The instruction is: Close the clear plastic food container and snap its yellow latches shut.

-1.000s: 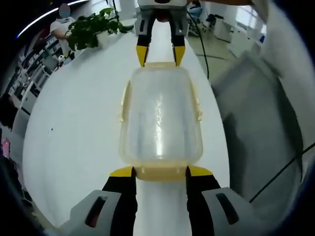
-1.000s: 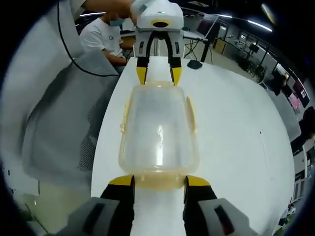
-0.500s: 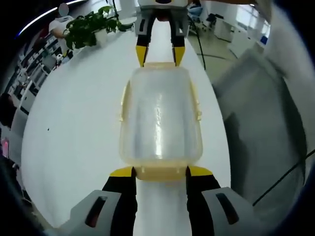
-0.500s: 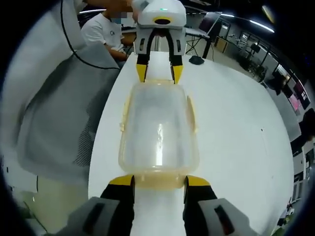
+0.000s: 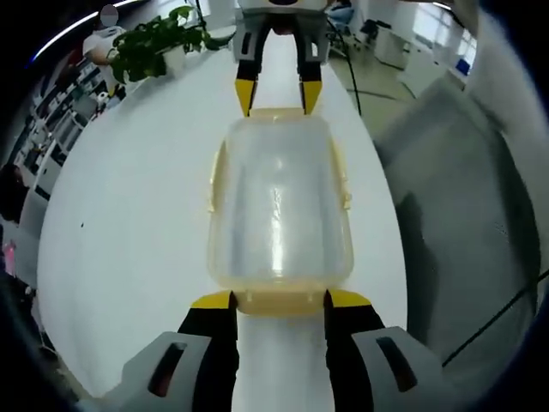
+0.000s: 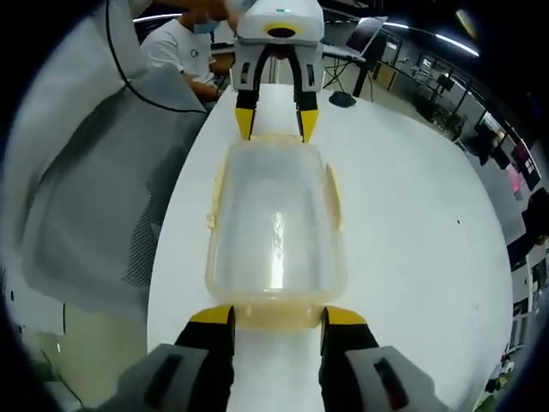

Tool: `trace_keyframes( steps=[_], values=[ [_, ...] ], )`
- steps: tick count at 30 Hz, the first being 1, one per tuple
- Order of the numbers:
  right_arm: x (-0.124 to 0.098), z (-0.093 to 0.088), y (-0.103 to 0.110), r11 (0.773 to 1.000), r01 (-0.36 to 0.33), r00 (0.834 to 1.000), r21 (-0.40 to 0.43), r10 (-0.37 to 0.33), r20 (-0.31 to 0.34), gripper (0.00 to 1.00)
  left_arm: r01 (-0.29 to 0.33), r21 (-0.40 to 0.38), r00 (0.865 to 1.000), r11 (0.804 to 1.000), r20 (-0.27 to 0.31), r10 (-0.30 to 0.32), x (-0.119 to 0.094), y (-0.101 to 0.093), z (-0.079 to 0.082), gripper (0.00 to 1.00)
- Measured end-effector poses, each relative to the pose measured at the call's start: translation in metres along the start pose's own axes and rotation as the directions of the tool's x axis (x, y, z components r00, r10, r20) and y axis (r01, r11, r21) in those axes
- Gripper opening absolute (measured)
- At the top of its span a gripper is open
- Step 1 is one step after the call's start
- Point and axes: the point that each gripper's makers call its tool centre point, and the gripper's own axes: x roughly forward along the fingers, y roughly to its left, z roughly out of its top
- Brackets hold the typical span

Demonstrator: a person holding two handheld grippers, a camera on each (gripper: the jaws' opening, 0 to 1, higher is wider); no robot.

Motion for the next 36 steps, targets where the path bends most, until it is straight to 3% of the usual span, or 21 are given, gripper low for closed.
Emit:
trace_keyframes(
  steps=[13, 20, 25, 30, 36],
  values=[
    [0.005, 0.001, 0.001, 1.000, -0.020, 1.000, -0.008, 0.020, -0.011, 0.36, -0.002, -0.017, 1.000, 1.000, 0.010, 0.003, -0.001, -0.001, -0.004, 0.37],
    [0.005, 0.001, -0.001, 1.000, 0.001, 1.000, -0.001, -0.001, -0.010, 0.37, -0.007, -0.025, 1.000, 1.000, 0.023, 0.008, -0.001, -0.002, -0.005, 0.38],
    [0.006, 0.003, 0.004, 0.999, -0.009, 1.000, 0.041, 0.010, -0.012, 0.39, -0.018, -0.017, 0.999, 1.000, 0.039, 0.018, -0.004, -0.001, -0.007, 0.38],
    [0.005, 0.004, 0.009, 0.998, -0.017, 1.000, 0.055, 0.018, -0.017, 0.44, -0.005, -0.047, 0.998, 0.999, 0.057, 0.008, -0.009, -0.003, -0.009, 0.48],
    [-0.005, 0.000, 0.013, 0.998, -0.016, 1.000, 0.068, 0.016, -0.010, 0.43, -0.005, -0.084, 0.997, 0.996, 0.072, 0.011, -0.018, -0.005, -0.014, 0.49]
  ],
)
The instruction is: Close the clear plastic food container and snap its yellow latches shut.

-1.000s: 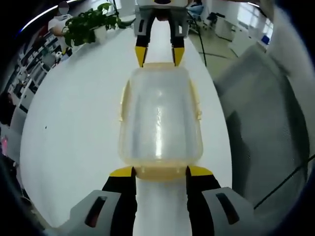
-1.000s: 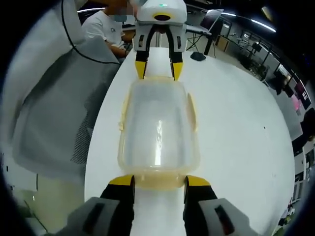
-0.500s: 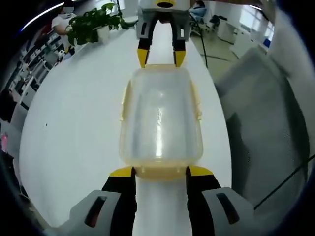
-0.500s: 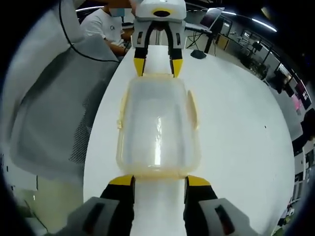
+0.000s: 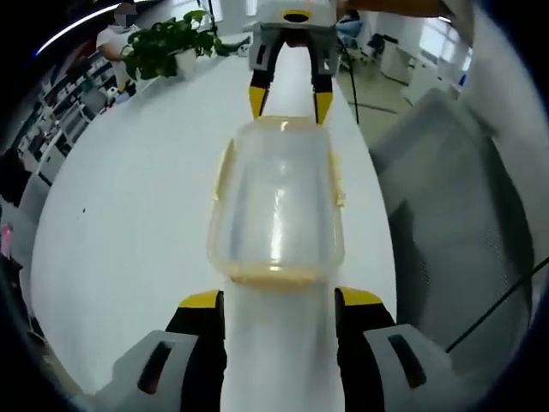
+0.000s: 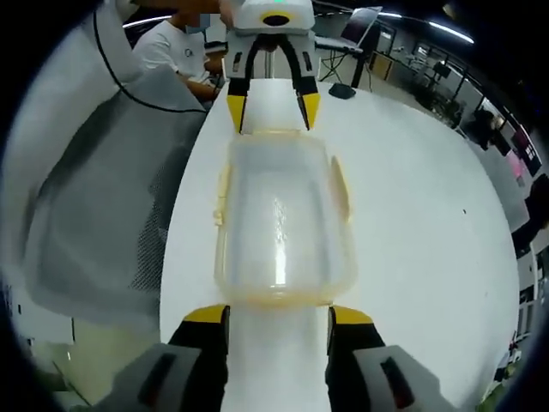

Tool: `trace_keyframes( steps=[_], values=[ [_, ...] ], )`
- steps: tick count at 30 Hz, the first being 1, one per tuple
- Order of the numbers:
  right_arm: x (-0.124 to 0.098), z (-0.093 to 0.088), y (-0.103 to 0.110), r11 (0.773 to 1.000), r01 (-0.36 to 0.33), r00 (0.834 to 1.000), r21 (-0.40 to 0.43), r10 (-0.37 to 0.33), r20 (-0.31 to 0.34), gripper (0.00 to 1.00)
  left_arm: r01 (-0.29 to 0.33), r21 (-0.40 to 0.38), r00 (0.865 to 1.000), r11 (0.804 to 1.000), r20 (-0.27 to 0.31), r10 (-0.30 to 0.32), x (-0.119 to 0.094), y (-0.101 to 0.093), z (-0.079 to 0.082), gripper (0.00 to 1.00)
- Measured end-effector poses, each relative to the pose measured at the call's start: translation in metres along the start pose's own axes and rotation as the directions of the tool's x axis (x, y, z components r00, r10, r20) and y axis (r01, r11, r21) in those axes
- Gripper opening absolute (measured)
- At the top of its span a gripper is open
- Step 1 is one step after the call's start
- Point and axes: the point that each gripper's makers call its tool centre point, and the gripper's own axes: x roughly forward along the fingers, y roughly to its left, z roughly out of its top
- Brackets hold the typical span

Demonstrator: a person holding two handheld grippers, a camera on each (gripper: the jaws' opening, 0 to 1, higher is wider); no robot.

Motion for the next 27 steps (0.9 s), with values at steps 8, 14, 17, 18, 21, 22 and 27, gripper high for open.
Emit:
trace_keyframes(
  steps=[8, 14, 17, 18, 21, 22, 27],
  values=[
    [-0.013, -0.002, -0.004, 0.985, 0.051, 0.996, 0.163, -0.062, 0.058, 0.40, -0.010, -0.136, 0.998, 0.991, 0.065, 0.019, -0.005, 0.003, 0.005, 0.47],
    [-0.027, 0.004, -0.021, 0.906, 0.106, 0.978, 0.410, -0.169, 0.119, 0.39, -0.033, -0.330, 0.988, 0.944, 0.134, 0.081, -0.011, 0.016, 0.013, 0.46],
    [-0.032, 0.003, -0.030, 0.838, 0.132, 0.967, 0.529, -0.225, 0.116, 0.41, -0.021, -0.433, 0.983, 0.901, 0.154, 0.097, -0.014, 0.019, 0.013, 0.47],
    [-0.035, -0.002, -0.037, 0.789, 0.165, 0.959, 0.592, -0.269, 0.091, 0.45, -0.021, -0.465, 0.981, 0.885, 0.161, 0.108, -0.014, 0.020, 0.012, 0.47],
    [-0.035, -0.004, -0.037, 0.678, 0.148, 0.956, 0.720, -0.285, 0.072, 0.43, 0.000, -0.574, 0.976, 0.819, 0.177, 0.124, -0.014, 0.021, 0.011, 0.48],
    [-0.035, 0.001, -0.036, 0.637, 0.115, 0.951, 0.762, -0.291, 0.100, 0.40, 0.022, -0.605, 0.974, 0.796, 0.194, 0.120, -0.014, 0.020, 0.012, 0.48],
    [-0.024, 0.004, -0.028, 0.587, 0.101, 0.960, 0.803, -0.271, 0.077, 0.42, -0.019, -0.648, 0.966, 0.761, 0.185, 0.181, -0.014, 0.024, 0.010, 0.45]
  ],
)
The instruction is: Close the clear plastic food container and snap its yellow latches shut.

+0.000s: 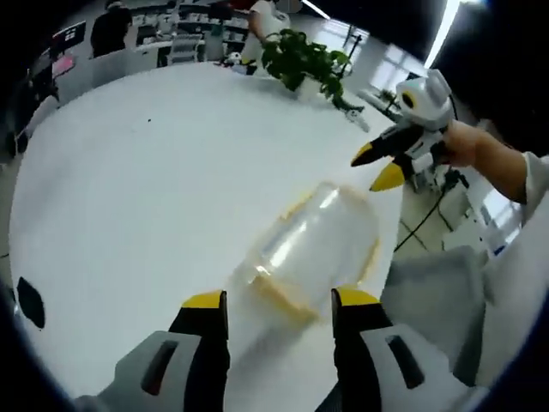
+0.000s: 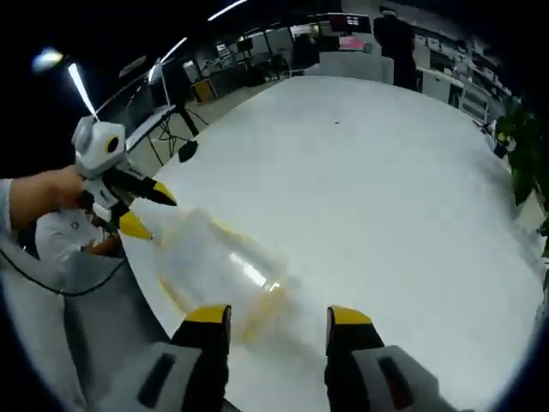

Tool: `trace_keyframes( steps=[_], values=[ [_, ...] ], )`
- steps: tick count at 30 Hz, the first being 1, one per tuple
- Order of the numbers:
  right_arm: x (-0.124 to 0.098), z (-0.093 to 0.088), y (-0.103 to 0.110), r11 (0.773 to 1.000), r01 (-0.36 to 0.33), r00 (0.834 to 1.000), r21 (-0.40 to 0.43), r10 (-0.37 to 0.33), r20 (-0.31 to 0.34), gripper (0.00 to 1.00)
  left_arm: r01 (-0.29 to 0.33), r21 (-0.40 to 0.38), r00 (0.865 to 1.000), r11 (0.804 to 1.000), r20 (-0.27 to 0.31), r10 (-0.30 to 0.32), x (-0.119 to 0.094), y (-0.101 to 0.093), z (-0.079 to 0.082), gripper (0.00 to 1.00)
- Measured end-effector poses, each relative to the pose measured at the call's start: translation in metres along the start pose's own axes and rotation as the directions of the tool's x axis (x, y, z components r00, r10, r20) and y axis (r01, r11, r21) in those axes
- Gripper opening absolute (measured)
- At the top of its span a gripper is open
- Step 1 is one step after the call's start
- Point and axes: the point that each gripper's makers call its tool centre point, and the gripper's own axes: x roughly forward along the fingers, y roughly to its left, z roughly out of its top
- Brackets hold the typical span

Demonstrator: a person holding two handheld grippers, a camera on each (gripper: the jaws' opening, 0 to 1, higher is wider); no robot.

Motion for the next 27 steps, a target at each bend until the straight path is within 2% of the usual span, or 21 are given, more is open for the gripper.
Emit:
trace_keyframes(
  steps=[1, 3, 5, 9, 10, 12, 16, 18, 20, 23, 27],
  values=[
    [0.001, -0.002, 0.000, 1.000, 0.008, 1.000, -0.001, -0.008, -0.009, 0.41, -0.010, -0.018, 1.000, 1.000, -0.003, 0.010, 0.000, 0.000, -0.001, 0.45],
    [0.005, -0.003, 0.002, 1.000, 0.013, 1.000, 0.023, -0.013, -0.017, 0.39, 0.010, -0.056, 1.000, 0.998, -0.001, -0.010, 0.004, -0.007, -0.003, 0.47],
    [0.009, -0.003, 0.011, 0.998, -0.013, 1.000, 0.066, 0.015, -0.016, 0.41, 0.032, -0.115, 0.999, 0.993, -0.008, -0.033, 0.008, -0.013, -0.007, 0.46],
    [0.013, -0.001, 0.013, 0.999, 0.023, 0.999, 0.030, -0.022, -0.027, 0.44, 0.020, -0.151, 1.000, 0.988, -0.014, -0.023, 0.014, -0.014, -0.013, 0.45],
    [0.014, -0.001, 0.013, 0.999, 0.024, 0.999, 0.034, -0.023, -0.025, 0.43, 0.018, -0.170, 1.000, 0.985, -0.016, -0.021, 0.015, -0.013, -0.015, 0.45],
    [0.017, 0.000, 0.016, 0.996, 0.004, 1.000, 0.088, -0.003, -0.018, 0.40, 0.020, -0.255, 1.000, 0.967, 0.001, -0.020, 0.018, -0.013, -0.014, 0.46],
    [0.021, 0.002, 0.019, 0.997, 0.006, 1.000, 0.081, -0.004, -0.025, 0.37, 0.034, -0.258, 0.999, 0.965, 0.010, -0.032, 0.022, -0.018, -0.011, 0.45],
    [0.024, 0.000, 0.024, 0.996, -0.015, 0.999, 0.088, 0.018, -0.039, 0.34, 0.032, -0.257, 0.999, 0.966, 0.012, -0.030, 0.024, -0.020, -0.010, 0.45],
    [0.029, -0.003, 0.028, 0.997, -0.022, 0.999, 0.077, 0.026, -0.048, 0.37, 0.044, -0.267, 0.999, 0.963, 0.004, -0.044, 0.028, -0.024, -0.011, 0.44],
    [0.033, -0.008, 0.033, 0.998, -0.022, 0.997, 0.054, 0.026, -0.069, 0.38, 0.025, -0.260, 1.000, 0.965, -0.005, -0.027, 0.028, -0.022, -0.011, 0.44],
    [0.032, -0.006, 0.033, 0.998, -0.020, 0.998, 0.062, 0.024, -0.061, 0.38, 0.010, -0.285, 1.000, 0.958, -0.021, -0.017, 0.030, -0.019, -0.014, 0.42]
  ],
)
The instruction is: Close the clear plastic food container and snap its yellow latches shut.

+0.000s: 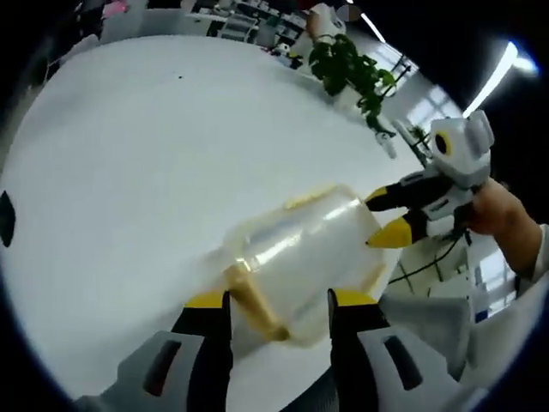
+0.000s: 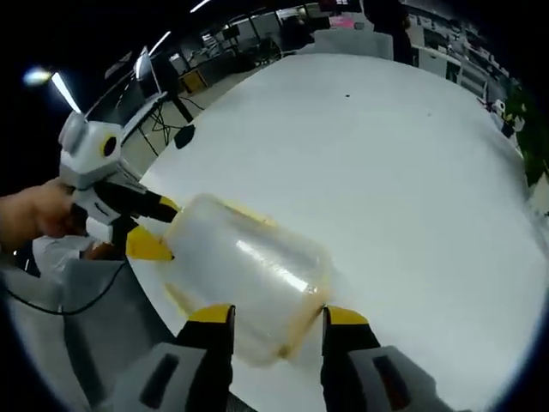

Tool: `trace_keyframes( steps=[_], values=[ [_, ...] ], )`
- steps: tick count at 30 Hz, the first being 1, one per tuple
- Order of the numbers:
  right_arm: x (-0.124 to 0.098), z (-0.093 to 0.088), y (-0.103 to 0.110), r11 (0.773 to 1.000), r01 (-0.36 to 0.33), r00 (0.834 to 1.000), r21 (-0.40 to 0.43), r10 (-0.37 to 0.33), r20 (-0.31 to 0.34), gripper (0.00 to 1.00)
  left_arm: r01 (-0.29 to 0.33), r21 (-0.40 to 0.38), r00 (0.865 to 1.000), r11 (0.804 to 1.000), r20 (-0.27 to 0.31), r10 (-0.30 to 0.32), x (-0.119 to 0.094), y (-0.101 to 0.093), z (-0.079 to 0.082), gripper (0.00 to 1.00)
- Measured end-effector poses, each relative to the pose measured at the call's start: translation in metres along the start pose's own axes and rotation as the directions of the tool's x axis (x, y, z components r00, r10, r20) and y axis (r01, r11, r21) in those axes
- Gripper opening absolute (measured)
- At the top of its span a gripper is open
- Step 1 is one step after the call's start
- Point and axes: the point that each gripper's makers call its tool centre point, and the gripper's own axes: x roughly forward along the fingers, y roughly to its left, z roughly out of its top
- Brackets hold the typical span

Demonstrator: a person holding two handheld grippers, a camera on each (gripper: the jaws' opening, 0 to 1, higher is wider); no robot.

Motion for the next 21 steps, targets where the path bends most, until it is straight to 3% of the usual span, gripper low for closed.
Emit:
trace_keyframes(
  steps=[3, 9, 13, 15, 16, 17, 18, 20, 21],
  values=[
    [0.001, 0.000, 0.002, 1.000, 0.004, 1.000, 0.000, -0.004, -0.007, 0.38, 0.006, -0.048, 1.000, 0.999, -0.009, -0.007, 0.003, -0.003, -0.003, 0.40],
    [0.002, 0.000, 0.004, 0.999, 0.038, 0.999, -0.004, -0.038, -0.020, 0.38, -0.018, -0.054, 1.000, 0.998, -0.009, 0.018, 0.005, -0.004, -0.003, 0.41],
    [0.001, -0.003, 0.006, 0.999, 0.049, 0.998, -0.003, -0.049, -0.037, 0.37, -0.023, -0.107, 1.000, 0.994, 0.005, 0.024, 0.006, -0.002, 0.000, 0.37],
    [0.004, -0.002, 0.008, 0.998, 0.058, 0.998, 0.039, -0.056, -0.032, 0.37, -0.024, -0.126, 1.000, 0.992, 0.001, 0.024, 0.007, -0.003, -0.001, 0.34],
    [0.004, -0.008, 0.016, 0.994, 0.042, 0.998, 0.105, -0.036, -0.057, 0.37, -0.028, -0.202, 0.999, 0.979, -0.021, 0.024, 0.009, -0.008, -0.010, 0.34],
    [0.004, -0.003, 0.009, 0.998, 0.053, 0.998, 0.038, -0.051, -0.039, 0.37, -0.043, -0.146, 0.999, 0.988, -0.014, 0.042, 0.012, -0.005, -0.007, 0.34],
    [0.003, -0.003, 0.008, 0.998, 0.047, 0.998, 0.031, -0.046, -0.036, 0.37, -0.057, -0.106, 0.998, 0.993, -0.030, 0.054, 0.011, -0.003, -0.002, 0.34],
    [0.001, -0.006, 0.008, 0.995, 0.042, 0.999, 0.087, -0.039, -0.029, 0.36, -0.042, -0.139, 0.999, 0.989, -0.030, 0.038, 0.011, -0.002, 0.000, 0.34],
    [0.003, -0.006, 0.009, 0.997, 0.041, 0.999, 0.069, -0.039, -0.033, 0.35, -0.036, -0.113, 0.999, 0.993, -0.023, 0.033, 0.011, -0.003, 0.000, 0.34]
  ],
)
